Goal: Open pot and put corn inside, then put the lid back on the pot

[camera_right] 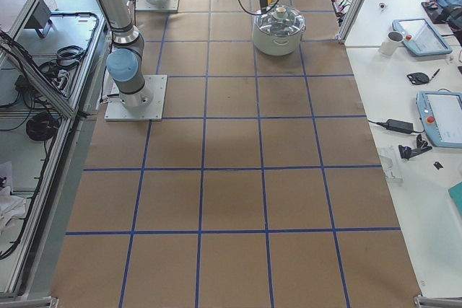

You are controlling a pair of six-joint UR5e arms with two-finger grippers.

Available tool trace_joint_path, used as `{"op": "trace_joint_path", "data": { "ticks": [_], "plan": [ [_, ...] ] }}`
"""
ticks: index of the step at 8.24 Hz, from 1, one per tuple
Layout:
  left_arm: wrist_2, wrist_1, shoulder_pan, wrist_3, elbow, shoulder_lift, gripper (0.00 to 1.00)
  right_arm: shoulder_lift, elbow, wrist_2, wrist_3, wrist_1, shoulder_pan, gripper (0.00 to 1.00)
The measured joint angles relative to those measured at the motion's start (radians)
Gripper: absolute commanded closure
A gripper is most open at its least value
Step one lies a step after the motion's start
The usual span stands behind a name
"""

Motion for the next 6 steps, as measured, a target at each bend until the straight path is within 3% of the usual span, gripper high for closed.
{"op": "trace_joint_path", "data": {
  "ticks": [3, 6],
  "plan": [
    [-0.036, -0.009, 0.0, 0.064, -0.004, -0.021, 0.0, 0.159, -0.112, -0.001, 0.037, -0.096, 0.03, 0.0],
    [-0.044, -0.023, 0.0, 0.099, -0.005, -0.045, 0.0, 0.332, -0.174, -0.039, 0.204, -0.236, 0.148, 0.0]
  ]
}}
